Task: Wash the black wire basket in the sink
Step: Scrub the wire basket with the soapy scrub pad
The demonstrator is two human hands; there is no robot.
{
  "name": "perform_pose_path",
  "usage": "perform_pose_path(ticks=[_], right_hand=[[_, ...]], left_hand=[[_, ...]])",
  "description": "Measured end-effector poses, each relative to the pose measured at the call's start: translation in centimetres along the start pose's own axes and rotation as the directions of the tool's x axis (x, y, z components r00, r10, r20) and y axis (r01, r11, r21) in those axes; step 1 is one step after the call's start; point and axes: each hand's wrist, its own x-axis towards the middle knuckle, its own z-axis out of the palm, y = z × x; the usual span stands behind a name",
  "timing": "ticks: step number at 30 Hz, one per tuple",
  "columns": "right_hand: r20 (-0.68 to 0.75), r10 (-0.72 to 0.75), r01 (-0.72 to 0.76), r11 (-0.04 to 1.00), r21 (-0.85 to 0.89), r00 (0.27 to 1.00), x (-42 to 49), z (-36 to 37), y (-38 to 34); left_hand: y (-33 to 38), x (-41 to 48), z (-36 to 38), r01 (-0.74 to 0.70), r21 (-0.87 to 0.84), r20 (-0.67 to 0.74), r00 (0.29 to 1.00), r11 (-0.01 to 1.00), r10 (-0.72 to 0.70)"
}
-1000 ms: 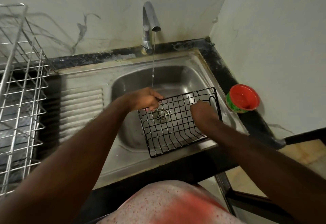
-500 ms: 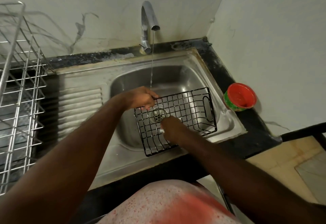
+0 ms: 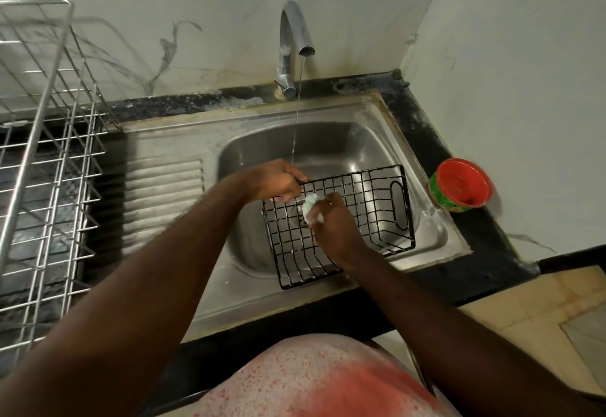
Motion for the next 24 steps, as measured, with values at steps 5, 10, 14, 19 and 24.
perform_pose_path(ticks=[5,10,14,19,24], right_hand=[[-0.015,-0.029,0.027,0.991,-0.131,0.999,0.7,0.7,-0.4],[0.006,-0.102,0.102,0.995,-0.005,0.995,1.0,0.6,-1.6],[0.306,-0.223,0.234,0.972,0.002,0.925,-0.5,2.4,-2.7],[0.43,-0.113,0.213,0.958,-0.193,0.896,-0.5,1.1,-1.5],[0.329,0.033,0.094,0.927,-0.364,0.944,0.4,-2.4,2.4]], left_hand=[[-0.1,0.0,0.0,-0.014,0.019,0.0,1.0,1.0,0.014],[0.0,0.3,-0.1,-0.01,0.035,0.013,1.0,0.999,0.009],[0.3,0.0,0.0,-0.005,0.026,0.007,1.0,1.0,0.005],[0.3,-0.4,0.1,0.009,0.042,0.01,1.0,0.999,-0.009],[0.7,-0.3,0.3,-0.018,0.037,0.013,1.0,0.999,0.017]])
